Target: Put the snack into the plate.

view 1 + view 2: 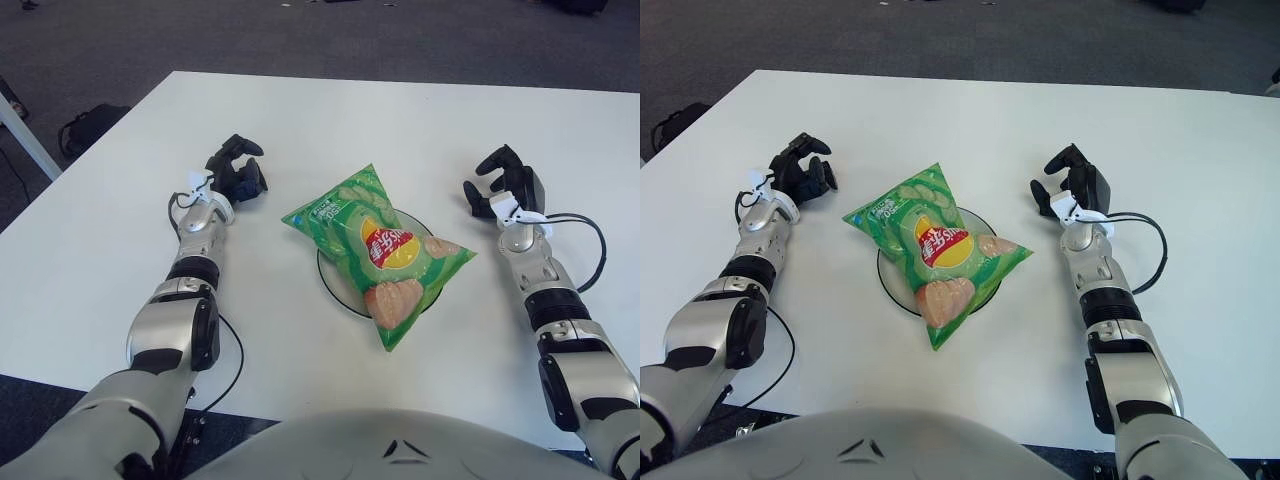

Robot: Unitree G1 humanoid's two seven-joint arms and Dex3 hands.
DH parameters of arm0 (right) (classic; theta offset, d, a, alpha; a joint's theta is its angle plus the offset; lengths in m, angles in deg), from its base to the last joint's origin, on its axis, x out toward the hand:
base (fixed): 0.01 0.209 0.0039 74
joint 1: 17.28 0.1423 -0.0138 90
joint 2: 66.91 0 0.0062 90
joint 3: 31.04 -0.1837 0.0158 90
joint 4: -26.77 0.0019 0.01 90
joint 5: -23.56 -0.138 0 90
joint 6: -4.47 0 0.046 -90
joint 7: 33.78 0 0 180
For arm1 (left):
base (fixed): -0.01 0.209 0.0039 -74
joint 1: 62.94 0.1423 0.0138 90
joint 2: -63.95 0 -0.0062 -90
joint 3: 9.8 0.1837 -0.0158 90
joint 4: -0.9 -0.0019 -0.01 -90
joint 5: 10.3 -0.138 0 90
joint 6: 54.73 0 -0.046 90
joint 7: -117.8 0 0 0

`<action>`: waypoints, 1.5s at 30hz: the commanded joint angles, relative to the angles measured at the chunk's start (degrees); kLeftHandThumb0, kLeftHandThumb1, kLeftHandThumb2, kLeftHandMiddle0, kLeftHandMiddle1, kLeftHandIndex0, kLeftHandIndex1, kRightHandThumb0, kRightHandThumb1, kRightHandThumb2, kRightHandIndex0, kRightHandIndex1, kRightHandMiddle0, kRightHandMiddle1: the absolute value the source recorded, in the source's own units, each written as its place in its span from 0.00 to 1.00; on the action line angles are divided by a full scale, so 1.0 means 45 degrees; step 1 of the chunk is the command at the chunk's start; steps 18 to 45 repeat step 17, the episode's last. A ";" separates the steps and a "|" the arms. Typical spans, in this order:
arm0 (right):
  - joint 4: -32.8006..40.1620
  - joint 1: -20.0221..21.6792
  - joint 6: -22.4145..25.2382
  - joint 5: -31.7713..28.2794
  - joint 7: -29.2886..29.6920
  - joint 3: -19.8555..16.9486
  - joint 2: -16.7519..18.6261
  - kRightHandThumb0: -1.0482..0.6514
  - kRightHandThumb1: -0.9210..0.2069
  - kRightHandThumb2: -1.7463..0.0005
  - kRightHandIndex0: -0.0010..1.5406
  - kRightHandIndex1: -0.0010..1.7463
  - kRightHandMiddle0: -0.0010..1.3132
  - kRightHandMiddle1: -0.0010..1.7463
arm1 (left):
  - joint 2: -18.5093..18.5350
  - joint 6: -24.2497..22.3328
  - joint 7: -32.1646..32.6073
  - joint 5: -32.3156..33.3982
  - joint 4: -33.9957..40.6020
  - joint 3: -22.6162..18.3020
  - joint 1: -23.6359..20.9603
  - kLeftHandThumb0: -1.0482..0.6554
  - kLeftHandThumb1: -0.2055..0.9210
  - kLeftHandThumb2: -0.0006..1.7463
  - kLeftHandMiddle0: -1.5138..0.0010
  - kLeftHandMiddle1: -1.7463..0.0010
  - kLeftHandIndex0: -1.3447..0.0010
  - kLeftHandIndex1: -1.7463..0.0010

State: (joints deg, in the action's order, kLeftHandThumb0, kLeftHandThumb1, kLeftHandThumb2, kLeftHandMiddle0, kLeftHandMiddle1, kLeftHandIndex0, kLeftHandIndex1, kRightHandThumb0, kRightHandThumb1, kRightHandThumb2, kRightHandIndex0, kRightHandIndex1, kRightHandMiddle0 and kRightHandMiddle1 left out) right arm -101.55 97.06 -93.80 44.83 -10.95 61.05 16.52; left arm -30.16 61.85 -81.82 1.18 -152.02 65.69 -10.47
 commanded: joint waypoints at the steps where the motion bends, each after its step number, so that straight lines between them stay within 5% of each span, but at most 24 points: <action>1: -0.0612 -0.0951 0.0748 -0.0112 -0.0670 0.0169 0.0238 0.61 0.59 0.23 0.46 0.94 0.35 0.96 | -0.0282 -0.0221 -0.0126 0.0011 -0.0168 -0.0013 0.1414 0.34 0.50 0.72 0.30 0.00 0.57 0.00; 17: -0.0098 -0.1124 0.0902 -0.2376 -0.2652 -0.1070 0.0480 0.61 0.55 0.25 0.44 0.95 0.30 0.98 | -0.0380 -0.0193 -0.0387 0.0050 0.0829 0.0057 0.1892 0.34 0.50 0.73 0.31 0.00 0.57 0.00; 45: -0.0098 -0.1124 0.0902 -0.2376 -0.2652 -0.1070 0.0480 0.61 0.55 0.25 0.44 0.95 0.30 0.98 | -0.0380 -0.0193 -0.0387 0.0050 0.0829 0.0057 0.1892 0.34 0.50 0.73 0.31 0.00 0.57 0.00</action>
